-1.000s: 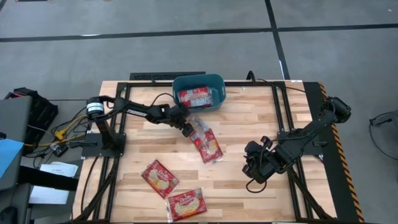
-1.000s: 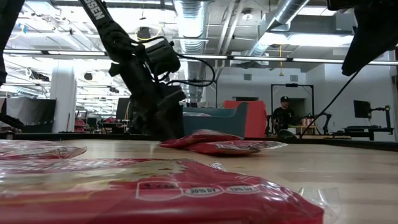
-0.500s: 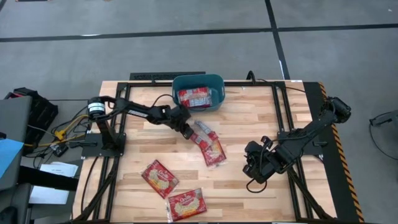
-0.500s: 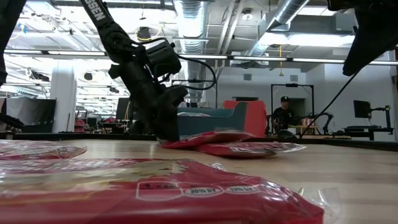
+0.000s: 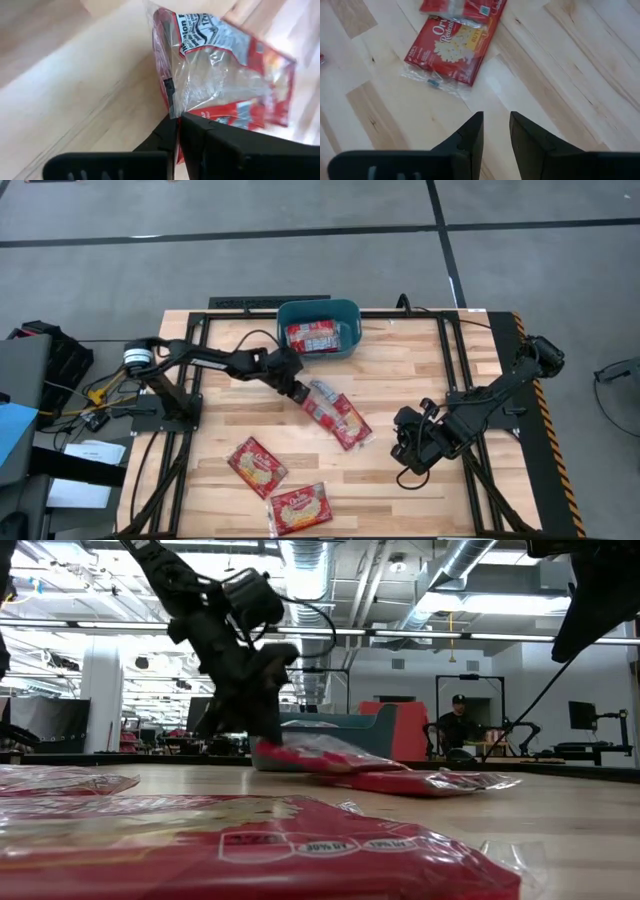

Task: Sort popcorn bags into baskets
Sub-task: Put the red popcorn bag into the blue bin

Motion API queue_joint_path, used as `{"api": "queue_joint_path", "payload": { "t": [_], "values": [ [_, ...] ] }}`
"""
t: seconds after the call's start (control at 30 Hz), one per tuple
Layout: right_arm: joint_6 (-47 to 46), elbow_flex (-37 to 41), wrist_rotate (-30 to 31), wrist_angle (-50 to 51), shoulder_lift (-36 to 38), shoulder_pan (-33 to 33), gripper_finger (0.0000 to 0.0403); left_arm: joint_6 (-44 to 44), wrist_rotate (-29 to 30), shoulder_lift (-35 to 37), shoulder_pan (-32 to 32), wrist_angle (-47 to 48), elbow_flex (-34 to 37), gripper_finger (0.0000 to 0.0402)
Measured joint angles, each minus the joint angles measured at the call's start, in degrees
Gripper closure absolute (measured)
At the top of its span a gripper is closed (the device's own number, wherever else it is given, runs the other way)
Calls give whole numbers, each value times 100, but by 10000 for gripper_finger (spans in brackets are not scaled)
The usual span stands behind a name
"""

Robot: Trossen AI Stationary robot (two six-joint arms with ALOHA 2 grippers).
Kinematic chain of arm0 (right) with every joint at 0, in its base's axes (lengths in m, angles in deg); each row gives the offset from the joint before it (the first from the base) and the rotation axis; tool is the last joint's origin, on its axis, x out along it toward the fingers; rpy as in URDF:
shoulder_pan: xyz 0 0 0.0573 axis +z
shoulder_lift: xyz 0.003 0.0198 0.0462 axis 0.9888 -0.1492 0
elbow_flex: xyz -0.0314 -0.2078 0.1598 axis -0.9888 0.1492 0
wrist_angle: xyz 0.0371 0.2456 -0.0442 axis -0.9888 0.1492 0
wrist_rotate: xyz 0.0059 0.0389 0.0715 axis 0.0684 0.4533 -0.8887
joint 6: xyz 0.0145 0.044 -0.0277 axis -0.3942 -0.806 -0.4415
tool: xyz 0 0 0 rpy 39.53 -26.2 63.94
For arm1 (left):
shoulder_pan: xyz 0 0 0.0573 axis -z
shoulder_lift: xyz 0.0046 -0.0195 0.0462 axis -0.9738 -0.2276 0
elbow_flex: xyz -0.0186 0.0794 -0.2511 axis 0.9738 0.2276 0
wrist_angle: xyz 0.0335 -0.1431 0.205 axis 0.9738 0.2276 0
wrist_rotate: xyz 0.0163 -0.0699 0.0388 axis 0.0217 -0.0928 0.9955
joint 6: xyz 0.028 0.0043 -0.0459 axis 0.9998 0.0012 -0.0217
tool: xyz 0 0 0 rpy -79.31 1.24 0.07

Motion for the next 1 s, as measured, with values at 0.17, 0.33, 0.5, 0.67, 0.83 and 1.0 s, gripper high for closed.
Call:
{"api": "queue_joint_path", "payload": {
  "t": [0.17, 0.33, 0.5, 0.67, 0.83, 1.0],
  "values": [
    [3, 0, 17, 111, 2, 0, 284, -193, 147, 432, -2, -25, 0, 401],
    [0, -1, 30, 173, 2, 0, 284, -415, 284, 834, -28, -72, -9, 401],
    [-3, -1, 32, 224, 2, 0, 284, -610, 323, 1193, -155, -329, -11, 401],
    [-7, -2, 37, 228, 2, -7, 284, -782, 386, 1492, -404, -788, -15, 401],
    [-11, -1, 48, 250, 2, -5, 284, -926, 358, 1664, -641, -1393, -20, 401],
    [-14, -2, 52, 331, 0, -7, 284, -1019, 456, 1666, -996, -1903, -22, 401]
  ]
}}
